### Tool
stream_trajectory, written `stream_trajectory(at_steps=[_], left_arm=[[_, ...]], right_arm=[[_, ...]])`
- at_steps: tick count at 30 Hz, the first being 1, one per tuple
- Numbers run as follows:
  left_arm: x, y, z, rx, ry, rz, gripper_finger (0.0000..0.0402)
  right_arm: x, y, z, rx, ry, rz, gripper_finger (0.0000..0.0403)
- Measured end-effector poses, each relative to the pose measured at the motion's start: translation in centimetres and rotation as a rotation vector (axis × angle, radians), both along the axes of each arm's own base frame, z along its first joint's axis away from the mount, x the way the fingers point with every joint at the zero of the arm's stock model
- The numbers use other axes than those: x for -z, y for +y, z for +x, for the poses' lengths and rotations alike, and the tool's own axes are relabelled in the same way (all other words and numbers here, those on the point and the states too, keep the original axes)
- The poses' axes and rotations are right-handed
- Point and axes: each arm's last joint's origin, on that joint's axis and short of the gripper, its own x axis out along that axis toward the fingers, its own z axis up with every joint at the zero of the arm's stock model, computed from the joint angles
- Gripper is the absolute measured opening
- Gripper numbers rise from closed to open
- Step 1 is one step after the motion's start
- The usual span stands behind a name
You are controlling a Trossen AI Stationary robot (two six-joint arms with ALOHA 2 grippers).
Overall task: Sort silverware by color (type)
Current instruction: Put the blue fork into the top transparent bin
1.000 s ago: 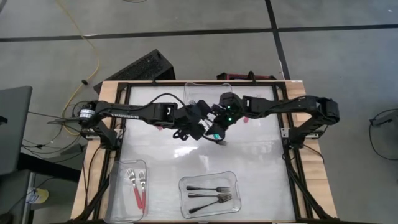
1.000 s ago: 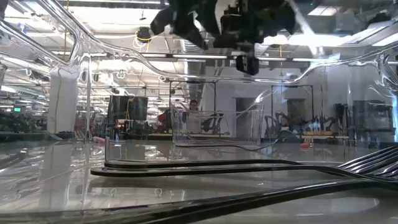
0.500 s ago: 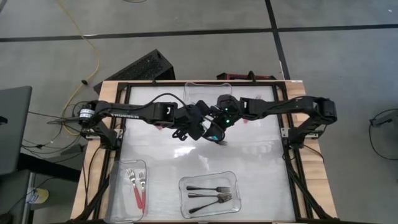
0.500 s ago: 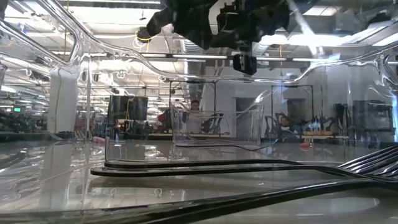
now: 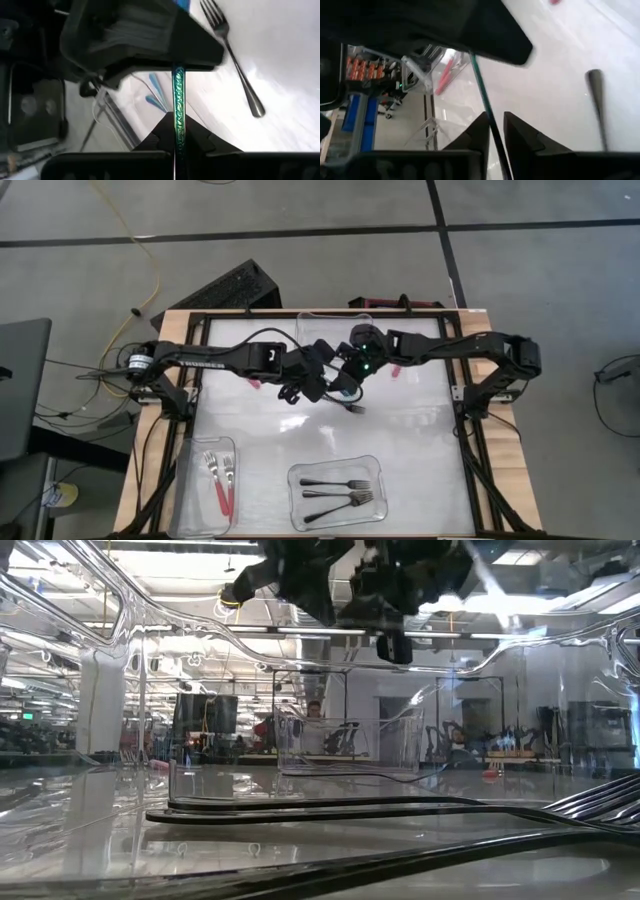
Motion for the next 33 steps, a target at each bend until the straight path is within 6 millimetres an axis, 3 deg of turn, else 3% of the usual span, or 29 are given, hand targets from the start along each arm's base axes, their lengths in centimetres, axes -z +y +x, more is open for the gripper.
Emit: stream_trajectory(at_steps=[10,14,17,24,30,33], left_arm=[[0.7,2.7,-1.0,-0.149,0.052,-0.079,0.0],[1.9,4.9,-1.5,-0.227,0.046,-0.179,0.0],[2.4,6.8,-1.5,-0.286,-0.019,-0.249,0.0],[3.9,12.1,1.2,-0.439,-0.264,-0.312,0.0],[7.9,15.2,3.8,-0.554,-0.213,-0.471,0.0],[8.0,15.5,5.0,-0.549,-0.235,-0.476,0.0]], right_arm=[[0.2,-3.8,-2.2,-0.026,0.042,0.037,0.0166],[-1.4,-5.0,-4.7,0.049,0.069,-0.023,0.0186],[-3.7,-5.0,-7.2,0.137,0.062,-0.132,0.0187],[-9.0,-1.7,-13.4,0.318,-0.014,-0.337,0.0172],[-11.0,2.0,-17.3,0.404,-0.049,-0.354,0.0166],[-11.3,3.5,-18.9,0.446,-0.044,-0.364,0.0166]])
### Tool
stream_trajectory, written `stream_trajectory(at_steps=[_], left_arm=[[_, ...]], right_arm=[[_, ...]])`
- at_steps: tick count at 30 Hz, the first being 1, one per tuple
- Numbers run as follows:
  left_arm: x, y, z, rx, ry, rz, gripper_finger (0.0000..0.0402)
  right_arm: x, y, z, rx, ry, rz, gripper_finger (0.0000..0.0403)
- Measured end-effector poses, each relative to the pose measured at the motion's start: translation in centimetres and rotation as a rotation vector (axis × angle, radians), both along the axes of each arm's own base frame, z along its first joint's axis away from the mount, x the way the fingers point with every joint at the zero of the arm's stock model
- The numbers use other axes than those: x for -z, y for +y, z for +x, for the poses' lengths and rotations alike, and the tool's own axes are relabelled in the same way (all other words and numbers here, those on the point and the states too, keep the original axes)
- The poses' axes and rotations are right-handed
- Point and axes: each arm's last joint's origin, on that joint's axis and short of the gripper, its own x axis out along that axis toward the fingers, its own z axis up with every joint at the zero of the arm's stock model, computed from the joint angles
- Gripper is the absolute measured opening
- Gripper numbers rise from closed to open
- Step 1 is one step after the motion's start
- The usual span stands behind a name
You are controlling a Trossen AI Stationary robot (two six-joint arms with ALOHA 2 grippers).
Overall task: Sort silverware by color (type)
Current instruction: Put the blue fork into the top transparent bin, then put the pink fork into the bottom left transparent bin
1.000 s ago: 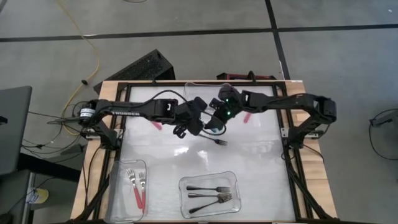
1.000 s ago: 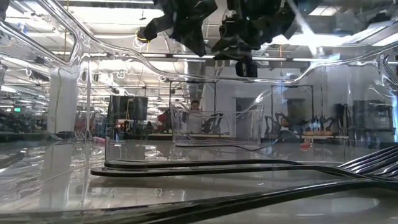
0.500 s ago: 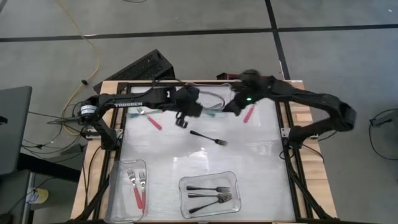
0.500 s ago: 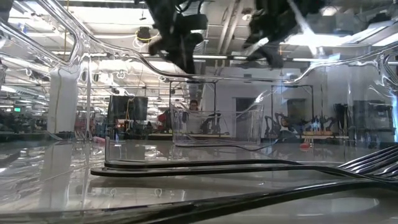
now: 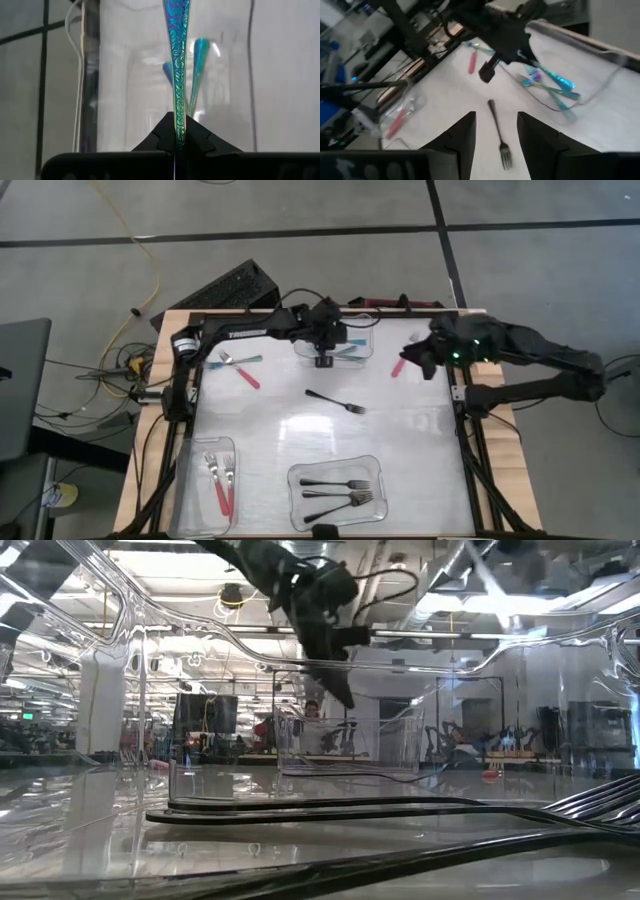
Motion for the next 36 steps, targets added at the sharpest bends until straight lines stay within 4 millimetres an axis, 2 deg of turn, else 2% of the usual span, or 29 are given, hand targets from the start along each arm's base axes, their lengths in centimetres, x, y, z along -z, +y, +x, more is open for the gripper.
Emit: stream_trajectory(at_steps=[6,11,14,21,24,27,36], left_arm=[[1.3,0.6,1.2,-0.003,-0.016,0.014,0.0],[2.2,1.4,1.0,-0.046,-0.013,-0.029,0.0006],[2.4,1.7,0.7,-0.04,-0.005,-0.06,0.0029],[2.2,2.0,0.5,-0.083,0.006,-0.022,0.0114],[1.4,1.6,0.2,-0.13,0.008,-0.014,0.0142],[-0.7,0.6,-0.2,-0.143,-0.032,-0.001,0.0157],[-7.4,-3.5,-2.4,-0.198,-0.2,-0.035,0.0162]], right_arm=[[-0.3,2.0,-1.5,0.056,-0.029,-0.039,0.0166],[0.6,3.0,-1.2,0.034,-0.01,-0.033,0.0165],[1.1,3.5,-0.9,0.016,0.008,-0.02,0.0165],[1.7,4.6,0.3,-0.038,0.052,-0.037,0.0166],[2.0,5.1,0.7,-0.063,0.074,-0.042,0.0166],[2.2,5.6,1.0,-0.092,0.09,-0.051,0.0165],[3.0,7.4,1.9,-0.209,0.149,-0.113,0.0166]])
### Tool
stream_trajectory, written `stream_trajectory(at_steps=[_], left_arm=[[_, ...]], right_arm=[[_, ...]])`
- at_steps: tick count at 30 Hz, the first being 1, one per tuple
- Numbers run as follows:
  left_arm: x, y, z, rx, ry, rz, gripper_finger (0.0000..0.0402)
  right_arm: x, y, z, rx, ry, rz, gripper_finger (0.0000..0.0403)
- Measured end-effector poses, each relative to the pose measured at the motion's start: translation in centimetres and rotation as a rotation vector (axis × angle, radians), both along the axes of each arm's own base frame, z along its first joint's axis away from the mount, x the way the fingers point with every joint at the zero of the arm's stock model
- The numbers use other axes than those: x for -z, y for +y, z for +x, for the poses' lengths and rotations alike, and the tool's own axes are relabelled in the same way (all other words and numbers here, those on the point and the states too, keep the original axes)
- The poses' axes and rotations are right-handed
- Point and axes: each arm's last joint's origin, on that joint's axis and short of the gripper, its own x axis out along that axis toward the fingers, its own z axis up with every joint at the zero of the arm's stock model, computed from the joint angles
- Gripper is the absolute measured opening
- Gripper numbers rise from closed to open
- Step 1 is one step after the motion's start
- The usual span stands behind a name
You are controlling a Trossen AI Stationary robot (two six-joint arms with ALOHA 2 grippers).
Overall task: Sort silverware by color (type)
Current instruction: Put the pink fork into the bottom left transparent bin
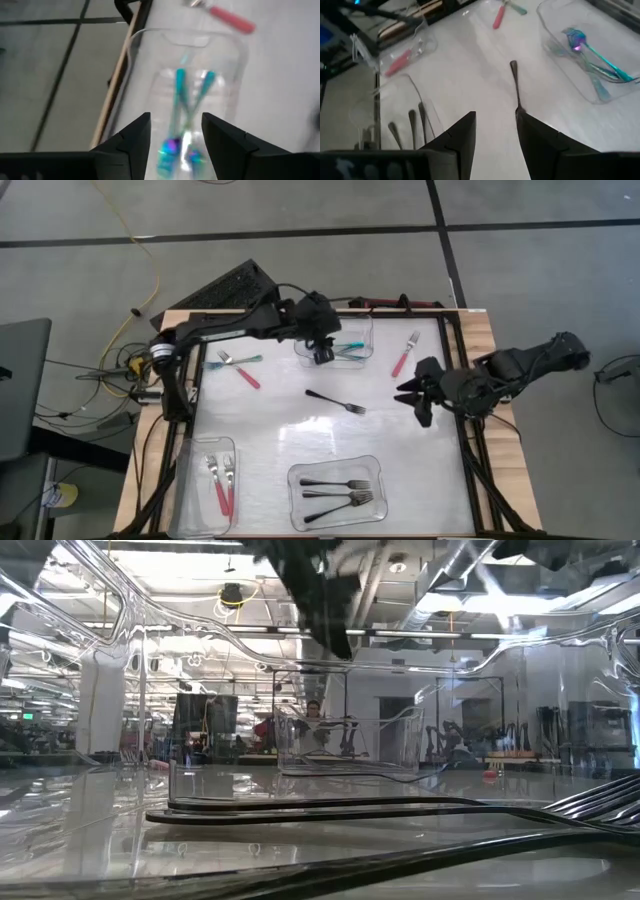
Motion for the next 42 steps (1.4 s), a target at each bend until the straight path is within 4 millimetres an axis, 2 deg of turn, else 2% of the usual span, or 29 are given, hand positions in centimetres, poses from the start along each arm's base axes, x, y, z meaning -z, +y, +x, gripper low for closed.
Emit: stream_trajectory(at_steps=[5,11,18,23,28,31,34,38,42], left_arm=[[-3.1,-3.6,-1.8,-0.04,-0.129,-0.177,0.0162],[-6.8,-9.2,-4.2,0.111,-0.233,-0.387,0.0162],[-9.4,-16.6,-8.0,0.273,-0.178,-0.316,0.0162],[-10.2,-19.7,-11.9,0.332,-0.158,-0.192,0.0162],[-8.7,-20.2,-17.0,0.388,-0.216,-0.2,0.0162],[-7.3,-19.6,-19.7,0.412,-0.333,-0.228,0.0162],[-5.5,-19.1,-21.6,0.436,-0.493,-0.27,0.0162],[-2.6,-18.9,-22.1,0.496,-0.658,-0.327,0.0162],[0.4,-18.9,-21.5,0.549,-0.702,-0.392,0.0162]], right_arm=[[0.5,1.0,0.5,-0.041,0.029,-0.017,0.0166],[0.8,1.6,1.0,-0.088,0.047,-0.085,0.0166],[0.5,0.7,1.7,-0.05,0.012,-0.108,0.0166],[0.2,0.2,2.7,-0.003,-0.043,-0.088,0.0166],[0.0,-0.3,5.0,0.063,-0.141,-0.053,0.0166],[0.4,-0.8,6.9,0.116,-0.182,-0.023,0.0166],[1.1,-1.2,8.6,0.139,-0.189,-0.015,0.0166],[2.7,-1.2,11.0,0.105,-0.159,0.006,0.0166],[4.9,-0.8,12.8,0.052,-0.081,0.032,0.0166]])
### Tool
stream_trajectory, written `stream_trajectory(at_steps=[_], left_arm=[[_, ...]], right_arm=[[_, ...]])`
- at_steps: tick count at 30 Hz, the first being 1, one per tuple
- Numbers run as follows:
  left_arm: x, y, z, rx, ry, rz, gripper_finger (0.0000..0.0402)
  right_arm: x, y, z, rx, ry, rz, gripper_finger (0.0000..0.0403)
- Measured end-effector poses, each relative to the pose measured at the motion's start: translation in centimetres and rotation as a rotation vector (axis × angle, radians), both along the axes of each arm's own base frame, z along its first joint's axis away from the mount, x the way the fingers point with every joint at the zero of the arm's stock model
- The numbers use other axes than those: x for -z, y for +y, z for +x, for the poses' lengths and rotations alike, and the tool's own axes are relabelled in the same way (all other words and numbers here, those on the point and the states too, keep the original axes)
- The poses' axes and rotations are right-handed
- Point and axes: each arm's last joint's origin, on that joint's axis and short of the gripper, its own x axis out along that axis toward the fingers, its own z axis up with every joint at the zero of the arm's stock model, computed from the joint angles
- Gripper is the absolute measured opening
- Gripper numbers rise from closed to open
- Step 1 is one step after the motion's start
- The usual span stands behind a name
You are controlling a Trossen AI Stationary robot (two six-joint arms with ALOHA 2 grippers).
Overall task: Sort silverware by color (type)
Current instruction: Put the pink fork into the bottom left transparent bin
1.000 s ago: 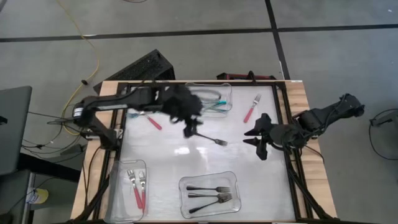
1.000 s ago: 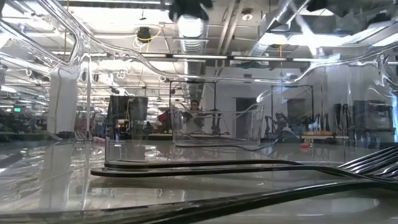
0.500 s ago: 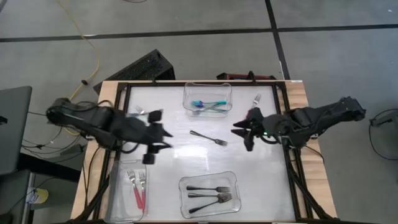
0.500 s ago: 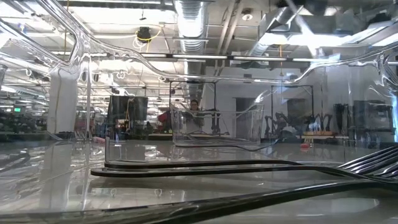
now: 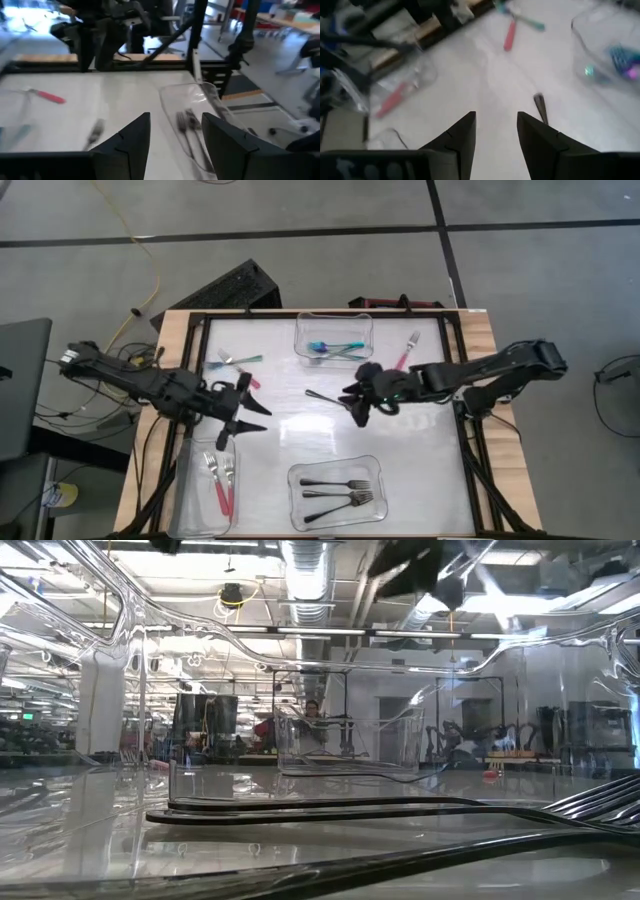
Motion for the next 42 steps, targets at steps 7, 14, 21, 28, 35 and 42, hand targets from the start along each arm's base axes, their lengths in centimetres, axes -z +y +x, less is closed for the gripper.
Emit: stream_trajectory(at_steps=[7,14,21,28,35,42], left_arm=[[2.3,0.7,1.9,-0.044,0.072,-0.073,0.0162],[2.8,2.2,3.8,-0.117,0.051,-0.139,0.0162],[3.1,3.6,4.7,-0.194,0.041,-0.261,0.0162],[3.1,3.4,4.8,-0.201,0.04,-0.362,0.0162],[3.1,3.0,4.9,-0.197,0.044,-0.387,0.0162],[3.2,2.9,4.8,-0.203,0.046,-0.385,0.0162]], right_arm=[[2.3,-1.4,-0.8,0.132,0.223,0.068,0.0166],[2.9,-6.1,-5.7,0.503,0.543,0.186,0.0166],[4.7,-12.2,-8.6,0.671,0.683,0.225,0.0166],[9.5,-17.7,-12.6,0.864,0.577,0.329,0.0166],[11.3,-20.1,-13.2,0.982,0.473,0.301,0.0166],[13.2,-20.6,-13.0,1.04,0.55,0.325,0.0166]])
